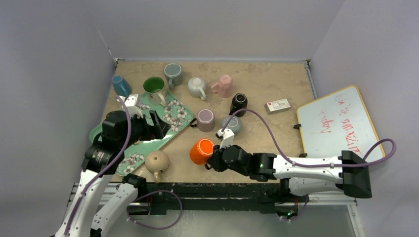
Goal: Turn the mug right side up
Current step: Turn over the cup at the center of the board.
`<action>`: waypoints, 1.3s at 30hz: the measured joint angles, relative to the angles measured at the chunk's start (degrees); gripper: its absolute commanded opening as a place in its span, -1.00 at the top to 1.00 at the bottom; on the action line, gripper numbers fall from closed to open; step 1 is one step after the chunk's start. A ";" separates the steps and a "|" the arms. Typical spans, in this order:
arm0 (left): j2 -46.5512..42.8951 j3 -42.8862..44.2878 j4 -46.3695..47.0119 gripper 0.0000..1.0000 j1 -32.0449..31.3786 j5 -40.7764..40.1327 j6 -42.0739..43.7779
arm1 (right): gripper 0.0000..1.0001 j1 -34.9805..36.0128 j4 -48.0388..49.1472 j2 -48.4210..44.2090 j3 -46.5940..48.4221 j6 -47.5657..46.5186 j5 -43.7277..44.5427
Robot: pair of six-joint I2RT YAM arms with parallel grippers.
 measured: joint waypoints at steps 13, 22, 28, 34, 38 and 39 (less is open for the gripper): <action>-1.27 2.86 0.42 -0.81 0.00 14.99 -5.62 | 1.00 -0.37 12.35 -3.02 1.79 1.25 3.32; -7.61 2.75 4.48 -0.82 0.00 21.40 -12.09 | 1.00 -5.75 16.28 -2.56 7.96 -1.25 4.37; -11.04 -4.61 14.80 -0.79 0.00 26.29 -19.08 | 1.00 -9.31 20.00 -2.56 8.85 0.09 2.32; -12.09 -10.43 22.29 -0.73 0.00 27.63 -26.08 | 1.00 -9.88 26.69 -3.41 7.93 4.00 -2.12; -12.31 -11.96 28.46 -0.74 0.00 28.04 -30.14 | 1.00 -9.88 31.41 -5.60 6.08 7.54 -5.27; -12.33 -12.33 29.97 -0.74 0.00 28.20 -31.10 | 1.00 -9.88 32.06 -5.70 5.92 8.09 -5.84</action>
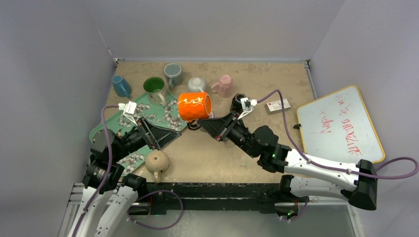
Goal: Turn the mug right side up
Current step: Turn over the cup at the center of the board.
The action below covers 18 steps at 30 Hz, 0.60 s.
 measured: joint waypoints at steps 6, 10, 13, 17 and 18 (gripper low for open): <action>0.11 -6.45 15.06 -0.57 0.00 0.90 -8.92 | 1.00 0.00 5.25 1.77 -0.24 5.01 -5.33; 2.32 -11.58 25.66 -0.47 0.00 2.23 -15.39 | 1.00 0.00 7.41 4.15 -0.24 7.56 -7.89; 3.39 -13.53 30.01 -0.37 0.00 2.64 -18.23 | 1.00 -0.04 8.52 5.86 -0.24 8.83 -8.39; 3.61 -13.86 33.05 -0.23 0.00 2.82 -20.31 | 1.00 -0.09 10.32 7.78 -0.35 10.27 -9.33; 3.61 -13.86 33.31 -0.15 0.00 2.91 -20.46 | 1.00 -0.09 11.08 8.02 -0.35 10.56 -9.35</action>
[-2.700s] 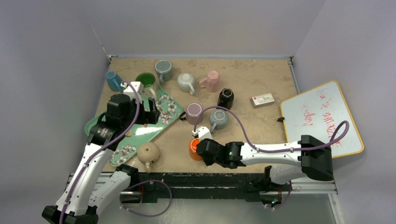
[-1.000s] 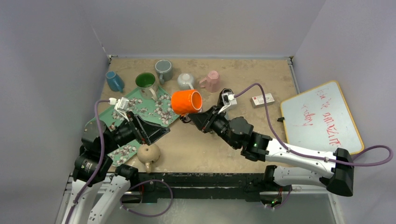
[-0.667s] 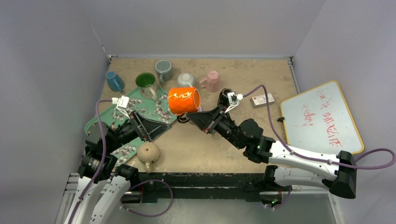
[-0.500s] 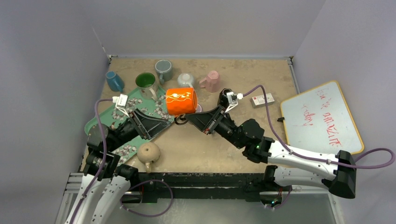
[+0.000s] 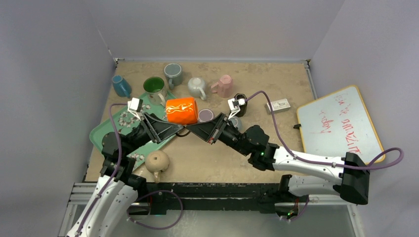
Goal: Turn the mug right side up
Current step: Turn over the cup at the center of the board.
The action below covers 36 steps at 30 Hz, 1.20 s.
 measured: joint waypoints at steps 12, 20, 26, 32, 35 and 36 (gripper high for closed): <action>0.15 0.00 2.34 0.23 0.00 0.81 -1.84 | 1.00 -0.20 5.42 2.34 -0.04 2.29 0.02; 0.68 -0.61 4.63 0.22 0.00 0.83 -3.04 | 1.00 -0.22 6.78 3.28 -0.04 2.86 0.02; 1.75 -1.01 5.27 0.45 0.00 0.83 -3.78 | 1.00 -0.61 9.49 5.68 -0.66 4.22 0.11; 1.64 -1.01 4.98 0.94 -0.04 0.74 -4.28 | 1.00 -0.76 11.06 6.08 -1.07 4.55 0.17; 0.83 -1.09 3.43 1.00 -0.07 0.74 -4.22 | 1.00 -0.74 11.41 5.95 -1.86 4.72 0.02; 0.55 -1.25 2.78 1.00 -0.13 0.76 -4.15 | 0.95 -0.70 11.56 5.88 -2.25 4.74 0.04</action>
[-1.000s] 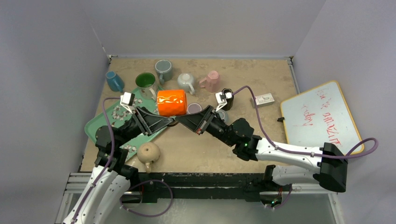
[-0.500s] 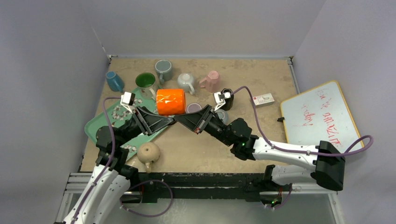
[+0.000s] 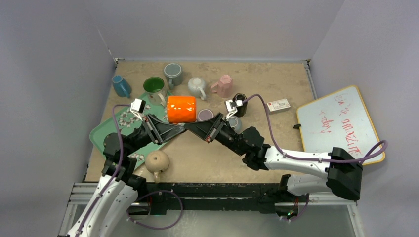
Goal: Turn the mug right side up
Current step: Turn over the cup at the center of the board.
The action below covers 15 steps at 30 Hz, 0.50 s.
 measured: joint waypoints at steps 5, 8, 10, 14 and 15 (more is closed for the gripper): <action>-1.27 -0.83 -3.21 1.00 -0.42 0.44 0.87 | 0.65 0.37 -0.96 -1.22 -2.03 0.02 0.07; -1.27 -1.11 -3.43 1.00 -0.70 0.90 0.90 | 0.50 0.44 -1.77 -1.97 -2.49 -0.09 0.26; -1.29 -1.38 -3.37 1.00 -0.70 0.96 0.90 | 0.34 0.44 -2.67 -2.38 -2.51 -0.33 0.22; -1.88 -1.88 -3.37 1.00 -0.35 -1.20 0.90 | 0.21 0.37 -4.85 -3.65 -2.51 -1.18 0.04; -2.12 -2.16 -3.30 1.00 -0.35 -1.68 0.92 | 0.17 0.37 -5.09 -3.91 -2.54 -1.31 0.04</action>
